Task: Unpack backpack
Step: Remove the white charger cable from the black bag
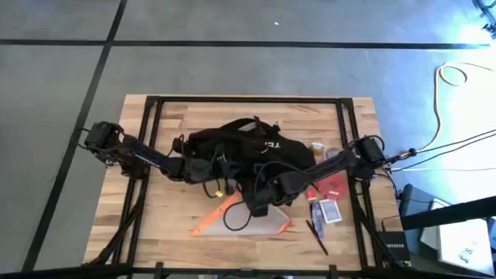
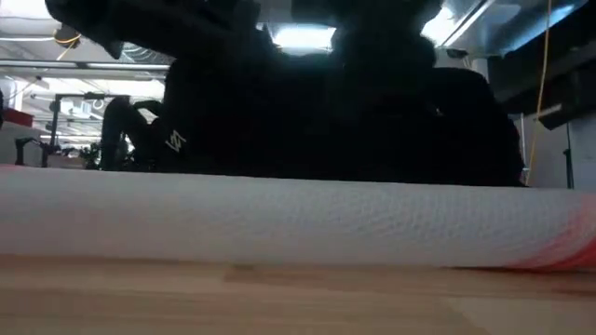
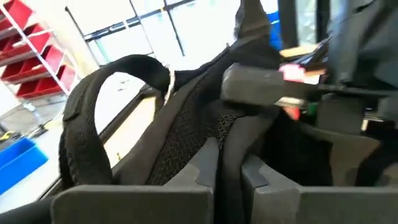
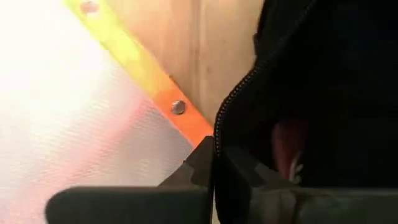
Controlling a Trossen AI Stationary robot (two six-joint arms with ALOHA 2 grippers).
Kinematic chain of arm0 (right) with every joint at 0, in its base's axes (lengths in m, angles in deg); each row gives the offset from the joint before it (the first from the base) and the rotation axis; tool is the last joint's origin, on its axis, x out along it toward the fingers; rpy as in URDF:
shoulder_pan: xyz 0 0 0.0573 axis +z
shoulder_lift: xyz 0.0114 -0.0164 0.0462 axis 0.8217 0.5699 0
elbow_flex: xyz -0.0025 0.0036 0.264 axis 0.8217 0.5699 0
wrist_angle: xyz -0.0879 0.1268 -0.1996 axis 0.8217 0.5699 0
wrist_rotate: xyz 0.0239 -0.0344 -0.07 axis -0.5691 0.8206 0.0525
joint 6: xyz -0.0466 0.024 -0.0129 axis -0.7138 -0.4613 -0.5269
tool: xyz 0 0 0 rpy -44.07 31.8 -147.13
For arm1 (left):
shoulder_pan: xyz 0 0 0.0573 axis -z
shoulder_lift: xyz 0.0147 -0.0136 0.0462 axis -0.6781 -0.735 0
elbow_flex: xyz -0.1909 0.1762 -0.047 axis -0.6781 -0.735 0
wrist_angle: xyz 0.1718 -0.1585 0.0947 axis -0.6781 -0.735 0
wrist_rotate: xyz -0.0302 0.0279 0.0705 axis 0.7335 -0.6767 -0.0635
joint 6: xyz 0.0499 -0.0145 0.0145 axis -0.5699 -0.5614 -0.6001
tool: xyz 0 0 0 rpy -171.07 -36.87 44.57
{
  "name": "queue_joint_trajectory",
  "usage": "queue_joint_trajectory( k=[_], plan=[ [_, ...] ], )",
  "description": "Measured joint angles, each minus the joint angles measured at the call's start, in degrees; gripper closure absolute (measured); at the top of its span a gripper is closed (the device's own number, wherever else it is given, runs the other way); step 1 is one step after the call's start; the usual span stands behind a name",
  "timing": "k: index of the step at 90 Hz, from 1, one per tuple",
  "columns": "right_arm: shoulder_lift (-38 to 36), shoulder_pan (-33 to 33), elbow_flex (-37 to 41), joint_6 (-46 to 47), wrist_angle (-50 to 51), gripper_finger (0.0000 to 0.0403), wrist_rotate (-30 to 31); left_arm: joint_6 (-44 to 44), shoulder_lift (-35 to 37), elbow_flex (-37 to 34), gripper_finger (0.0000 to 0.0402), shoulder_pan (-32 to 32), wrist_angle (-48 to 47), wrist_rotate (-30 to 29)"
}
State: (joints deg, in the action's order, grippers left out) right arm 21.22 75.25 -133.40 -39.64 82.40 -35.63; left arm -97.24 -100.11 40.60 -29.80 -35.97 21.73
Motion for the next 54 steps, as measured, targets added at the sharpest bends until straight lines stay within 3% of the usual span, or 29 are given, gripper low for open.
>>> queue_joint_trajectory(
  k=[13, 36, 44, 54],
  plan=[
    [-0.9, 1.5, 0.0, -2.9, 0.9, 0.0349, -5.4, 1.1, -0.9, 0.0, 0.0401, 2.5, 0.6, 0.2],
    [-1.1, 3.8, -0.2, -6.1, 4.1, 0.0195, -9.0, 1.8, -5.5, 0.0, 0.0401, 4.5, 2.1, -1.2],
    [-1.3, 5.2, -2.1, -8.7, 4.2, 0.0176, -10.6, 1.6, -6.5, 0.0, 0.0401, 4.5, 3.0, -1.2],
    [-1.4, 6.6, -5.1, -12.6, 4.2, 0.0184, -10.8, 1.1, -6.9, 0.0, 0.0401, 4.5, 4.3, -1.3]
  ],
)
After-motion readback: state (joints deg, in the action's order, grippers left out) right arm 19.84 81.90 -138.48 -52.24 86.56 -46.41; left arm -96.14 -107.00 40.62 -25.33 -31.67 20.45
